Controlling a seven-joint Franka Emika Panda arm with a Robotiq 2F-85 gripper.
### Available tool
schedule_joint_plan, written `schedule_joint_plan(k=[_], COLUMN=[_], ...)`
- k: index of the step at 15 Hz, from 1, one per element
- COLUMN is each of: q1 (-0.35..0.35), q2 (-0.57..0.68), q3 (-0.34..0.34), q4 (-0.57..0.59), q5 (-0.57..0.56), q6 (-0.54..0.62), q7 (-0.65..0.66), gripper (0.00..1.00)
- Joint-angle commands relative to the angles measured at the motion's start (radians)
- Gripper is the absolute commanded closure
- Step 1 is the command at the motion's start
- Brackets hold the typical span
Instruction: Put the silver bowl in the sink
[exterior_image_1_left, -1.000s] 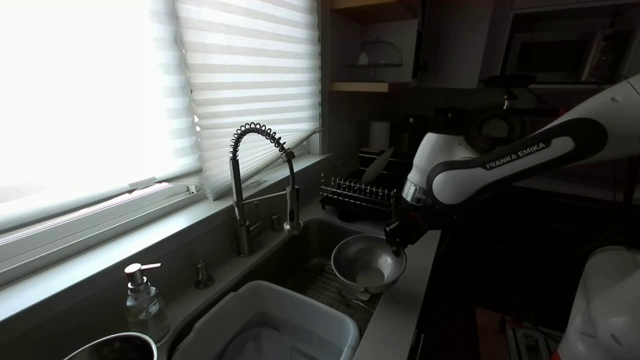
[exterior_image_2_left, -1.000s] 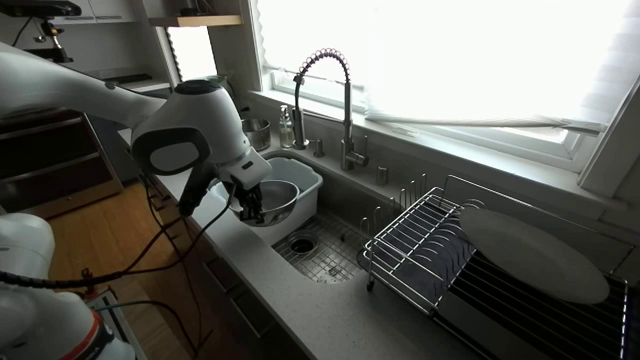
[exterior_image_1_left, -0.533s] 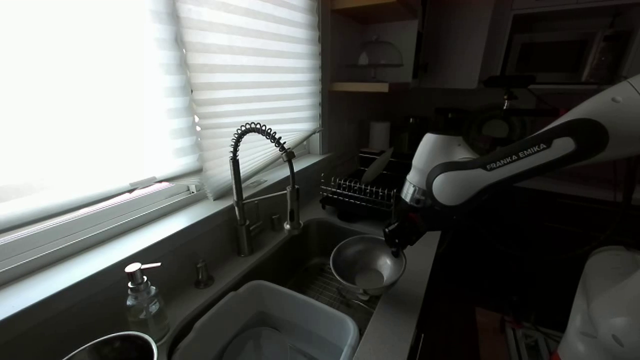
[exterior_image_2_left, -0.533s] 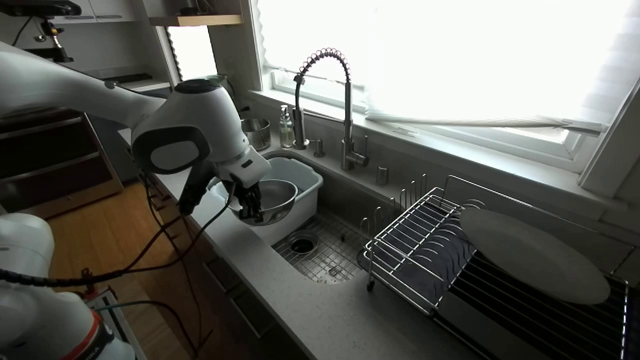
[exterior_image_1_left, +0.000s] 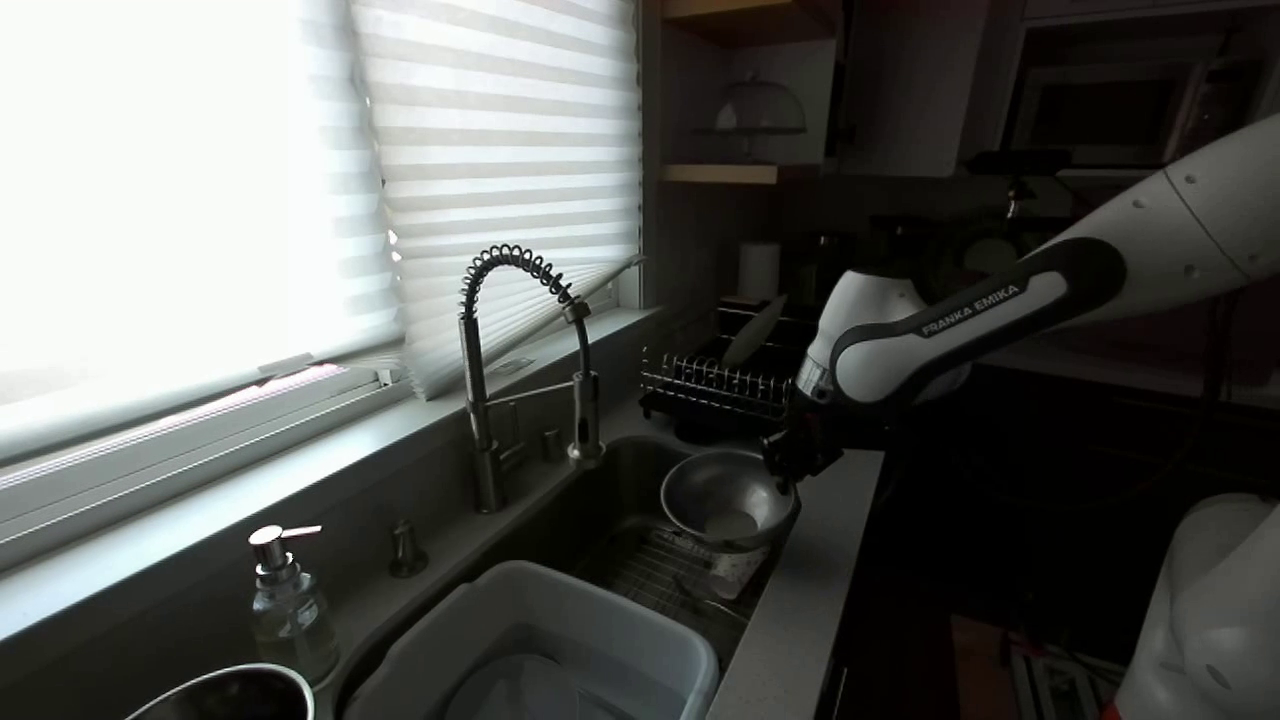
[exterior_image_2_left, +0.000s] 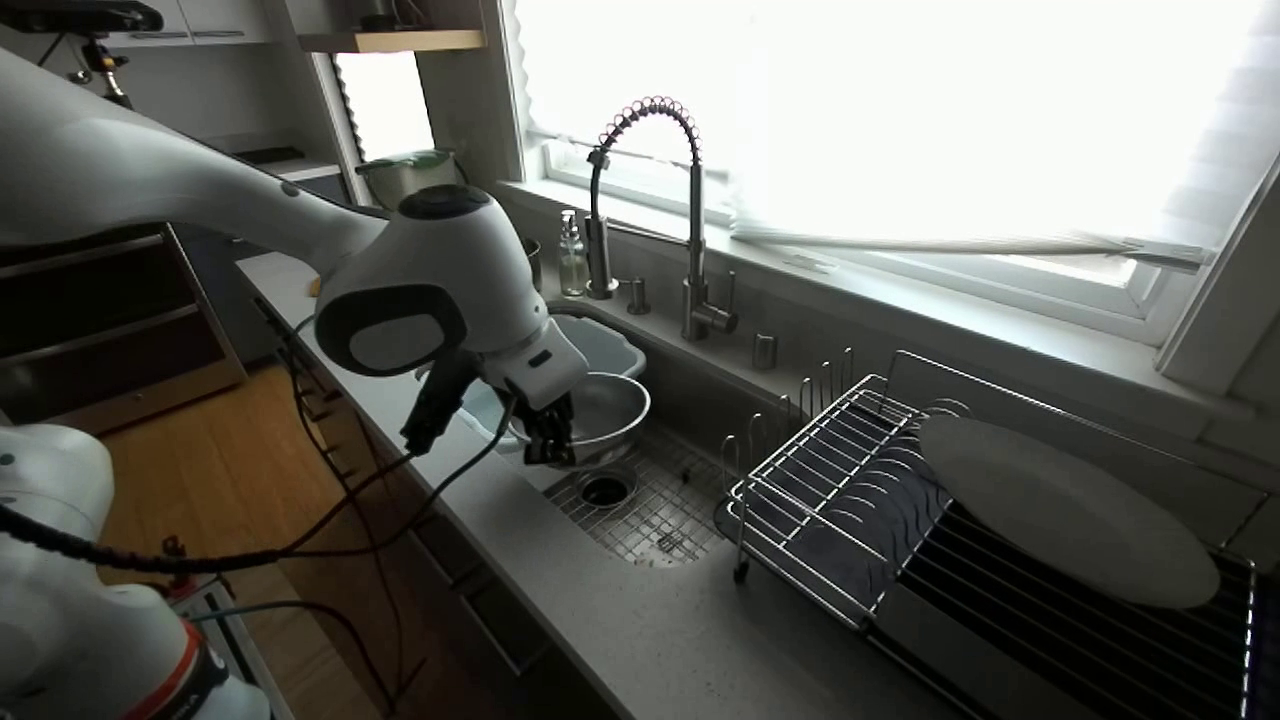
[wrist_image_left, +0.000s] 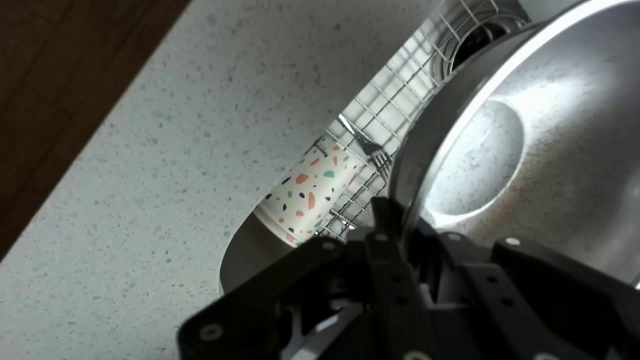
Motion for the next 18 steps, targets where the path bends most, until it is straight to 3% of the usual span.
schedule_joint_plan(k=[1,8,14,18], q1=[0.021,0.087,0.073,0.068], q2=[0.213,0.511,0.703,0.812], q3=[-0.058,-0.065,-0.026,0.004], q4=[0.144,0.376,0.532,0.602], q5=[0.031,0.186,0.289,0.295], q6=[0.039,0.052,0.036,0.059], q7=[-0.041,-0.179,-0.293,-0.343], gripper=[0.98,0.98,0.98,0.98])
